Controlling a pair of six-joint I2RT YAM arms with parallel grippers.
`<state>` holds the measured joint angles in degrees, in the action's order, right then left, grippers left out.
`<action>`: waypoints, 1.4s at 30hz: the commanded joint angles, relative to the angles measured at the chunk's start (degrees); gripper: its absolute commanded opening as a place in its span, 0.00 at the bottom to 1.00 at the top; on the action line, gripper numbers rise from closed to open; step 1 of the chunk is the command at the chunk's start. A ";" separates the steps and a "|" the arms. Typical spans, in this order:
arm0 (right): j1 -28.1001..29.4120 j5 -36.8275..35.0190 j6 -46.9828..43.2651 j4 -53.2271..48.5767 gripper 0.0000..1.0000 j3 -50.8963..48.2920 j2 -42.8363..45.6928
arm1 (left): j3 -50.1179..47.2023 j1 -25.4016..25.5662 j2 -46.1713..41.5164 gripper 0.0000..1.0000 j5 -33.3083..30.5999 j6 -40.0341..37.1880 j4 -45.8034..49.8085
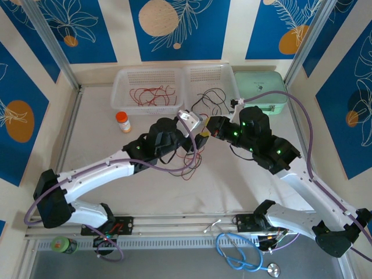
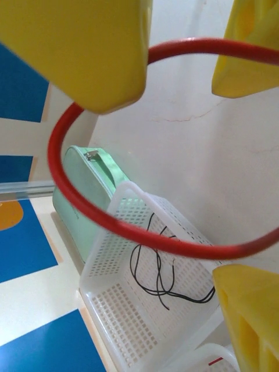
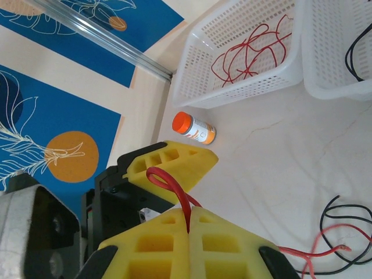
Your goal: Untangle the cables
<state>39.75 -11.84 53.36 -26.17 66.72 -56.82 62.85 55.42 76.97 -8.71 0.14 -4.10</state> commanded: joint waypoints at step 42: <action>-0.02 -1.58 -1.01 0.04 0.47 -1.32 1.71 | 7.64 -0.88 -3.94 0.00 -9.27 -7.11 5.89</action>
<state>39.72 -12.60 52.64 -24.73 65.84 -56.75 66.35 55.37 72.93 -14.39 -4.95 1.54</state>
